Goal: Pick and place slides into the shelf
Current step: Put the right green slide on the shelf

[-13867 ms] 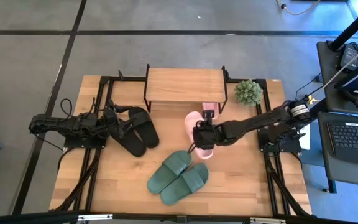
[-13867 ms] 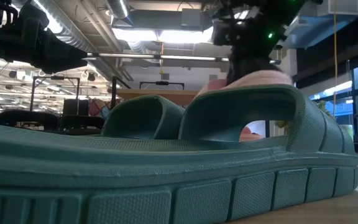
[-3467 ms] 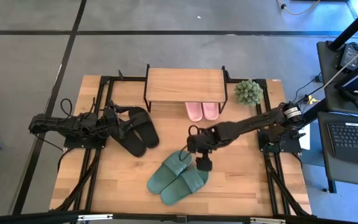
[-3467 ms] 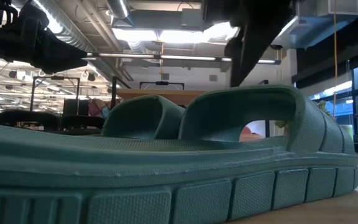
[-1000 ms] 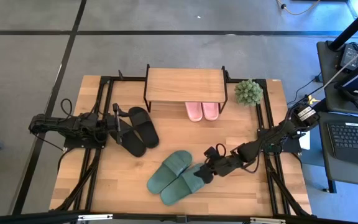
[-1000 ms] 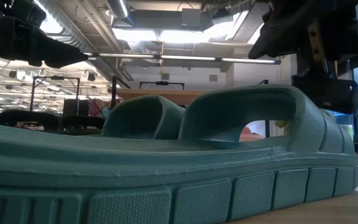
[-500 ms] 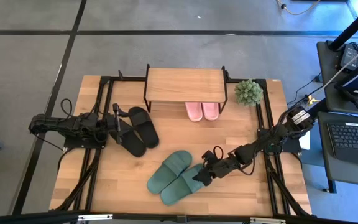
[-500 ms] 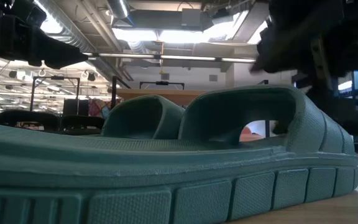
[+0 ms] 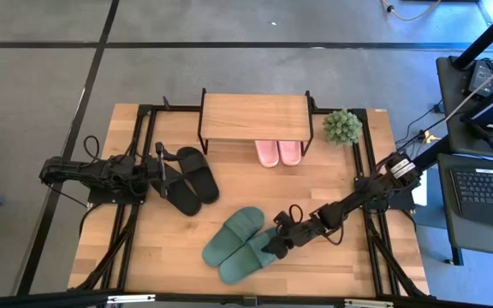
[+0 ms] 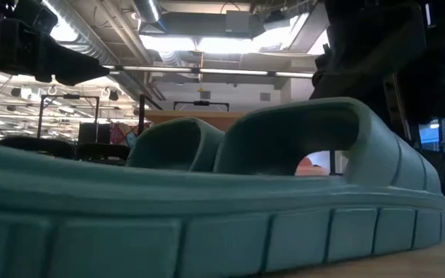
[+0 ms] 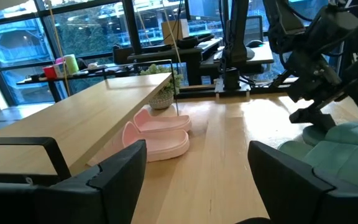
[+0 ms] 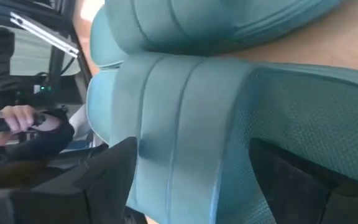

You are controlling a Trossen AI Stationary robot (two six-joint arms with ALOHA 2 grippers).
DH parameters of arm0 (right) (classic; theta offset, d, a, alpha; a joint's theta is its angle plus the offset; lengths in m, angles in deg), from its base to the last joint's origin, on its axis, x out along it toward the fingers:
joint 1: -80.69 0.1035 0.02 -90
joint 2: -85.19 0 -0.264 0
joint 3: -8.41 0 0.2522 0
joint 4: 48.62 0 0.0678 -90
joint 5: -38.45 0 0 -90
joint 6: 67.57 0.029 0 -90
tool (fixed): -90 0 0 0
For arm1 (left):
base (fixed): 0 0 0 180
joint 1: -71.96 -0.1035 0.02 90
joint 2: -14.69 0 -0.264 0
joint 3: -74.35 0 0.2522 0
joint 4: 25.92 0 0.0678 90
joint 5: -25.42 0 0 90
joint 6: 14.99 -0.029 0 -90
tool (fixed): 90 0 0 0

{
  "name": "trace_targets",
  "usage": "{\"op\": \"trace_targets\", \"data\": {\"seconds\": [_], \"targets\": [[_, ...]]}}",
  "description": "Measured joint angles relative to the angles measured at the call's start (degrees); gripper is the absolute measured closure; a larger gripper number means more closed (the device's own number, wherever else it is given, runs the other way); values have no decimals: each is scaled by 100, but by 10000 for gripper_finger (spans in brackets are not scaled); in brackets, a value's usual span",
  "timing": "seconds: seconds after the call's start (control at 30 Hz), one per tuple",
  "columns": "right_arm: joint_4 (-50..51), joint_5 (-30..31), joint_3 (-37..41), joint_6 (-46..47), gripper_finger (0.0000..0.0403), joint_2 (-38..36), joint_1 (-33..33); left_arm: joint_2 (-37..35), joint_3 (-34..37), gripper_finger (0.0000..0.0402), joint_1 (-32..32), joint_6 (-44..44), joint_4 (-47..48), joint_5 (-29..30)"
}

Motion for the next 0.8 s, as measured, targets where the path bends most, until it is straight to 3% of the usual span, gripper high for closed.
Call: {"op": "trace_targets", "data": {"seconds": [0.8], "targets": [[-311, -67, 0, -314, 92, 75, -13, 0, 0, 128, 0, -159, -2, 9]]}}
